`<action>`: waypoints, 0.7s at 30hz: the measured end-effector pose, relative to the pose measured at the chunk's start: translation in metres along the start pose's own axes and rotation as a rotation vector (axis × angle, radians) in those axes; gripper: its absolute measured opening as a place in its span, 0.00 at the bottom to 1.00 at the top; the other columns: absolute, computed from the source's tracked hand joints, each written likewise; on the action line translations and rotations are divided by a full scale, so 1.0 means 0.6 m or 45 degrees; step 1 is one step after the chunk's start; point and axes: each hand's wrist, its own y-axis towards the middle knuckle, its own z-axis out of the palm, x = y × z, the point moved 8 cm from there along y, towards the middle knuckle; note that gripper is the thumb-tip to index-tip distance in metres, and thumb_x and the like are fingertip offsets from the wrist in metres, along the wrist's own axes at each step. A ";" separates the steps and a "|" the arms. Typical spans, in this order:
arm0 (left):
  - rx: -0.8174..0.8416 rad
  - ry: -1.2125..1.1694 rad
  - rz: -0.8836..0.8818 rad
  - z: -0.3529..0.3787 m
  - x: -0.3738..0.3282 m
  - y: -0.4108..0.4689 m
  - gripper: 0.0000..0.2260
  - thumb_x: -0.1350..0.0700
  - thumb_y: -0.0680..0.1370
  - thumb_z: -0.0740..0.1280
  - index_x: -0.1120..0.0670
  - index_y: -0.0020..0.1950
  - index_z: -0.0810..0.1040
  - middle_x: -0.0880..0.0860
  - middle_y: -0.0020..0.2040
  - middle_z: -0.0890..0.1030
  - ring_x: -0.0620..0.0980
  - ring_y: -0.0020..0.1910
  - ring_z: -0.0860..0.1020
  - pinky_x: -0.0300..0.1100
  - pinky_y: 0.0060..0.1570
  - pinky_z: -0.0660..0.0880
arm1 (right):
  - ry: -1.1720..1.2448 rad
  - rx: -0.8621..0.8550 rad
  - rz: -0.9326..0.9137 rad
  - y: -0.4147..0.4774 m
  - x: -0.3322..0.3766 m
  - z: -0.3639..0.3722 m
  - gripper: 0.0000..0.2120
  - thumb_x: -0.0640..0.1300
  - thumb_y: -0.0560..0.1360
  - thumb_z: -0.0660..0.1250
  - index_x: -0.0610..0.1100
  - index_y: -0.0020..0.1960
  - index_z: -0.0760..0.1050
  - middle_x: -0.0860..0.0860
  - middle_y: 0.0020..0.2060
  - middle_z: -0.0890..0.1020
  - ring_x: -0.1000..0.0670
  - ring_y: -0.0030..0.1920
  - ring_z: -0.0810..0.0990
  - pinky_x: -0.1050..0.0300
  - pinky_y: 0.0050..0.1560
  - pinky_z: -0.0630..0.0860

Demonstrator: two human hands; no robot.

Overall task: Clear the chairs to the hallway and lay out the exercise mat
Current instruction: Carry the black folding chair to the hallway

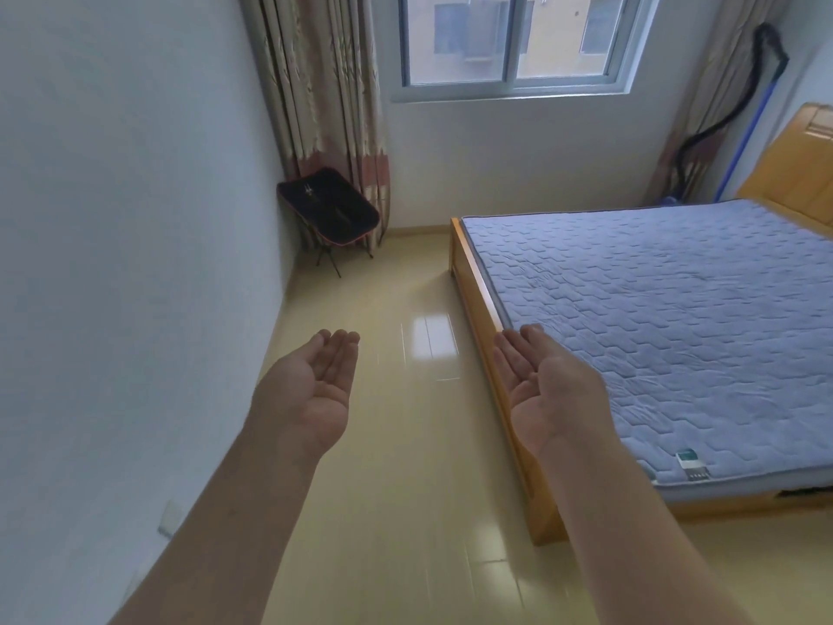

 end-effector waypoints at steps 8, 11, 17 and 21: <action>0.002 -0.013 -0.026 0.102 -0.021 0.235 0.06 0.63 0.83 0.64 0.65 0.56 0.78 0.60 0.53 0.85 0.57 0.51 0.85 0.46 0.52 0.82 | -0.040 0.013 -0.010 0.225 -0.014 0.121 0.12 0.36 0.81 0.66 0.35 0.63 0.76 0.39 0.50 0.85 0.44 0.50 0.87 0.55 0.47 0.85; 0.034 -0.022 -0.042 0.156 -0.050 0.341 0.06 0.62 0.83 0.64 0.65 0.55 0.78 0.60 0.56 0.84 0.57 0.53 0.85 0.46 0.57 0.81 | -0.056 0.009 -0.028 0.320 -0.020 0.189 0.13 0.35 0.81 0.66 0.34 0.65 0.76 0.39 0.53 0.84 0.42 0.53 0.86 0.52 0.52 0.84; 0.069 -0.006 -0.055 0.271 -0.110 0.517 0.07 0.62 0.84 0.63 0.65 0.55 0.78 0.61 0.58 0.84 0.57 0.51 0.85 0.46 0.58 0.81 | -0.034 -0.005 -0.061 0.471 -0.020 0.319 0.13 0.36 0.81 0.67 0.35 0.64 0.77 0.39 0.55 0.84 0.42 0.54 0.86 0.52 0.51 0.84; 0.068 0.016 -0.082 0.341 -0.134 0.634 0.07 0.62 0.84 0.63 0.65 0.55 0.77 0.61 0.58 0.84 0.58 0.53 0.84 0.47 0.58 0.81 | -0.036 -0.047 -0.055 0.579 -0.024 0.388 0.13 0.37 0.81 0.66 0.35 0.64 0.76 0.39 0.55 0.84 0.42 0.55 0.86 0.51 0.54 0.83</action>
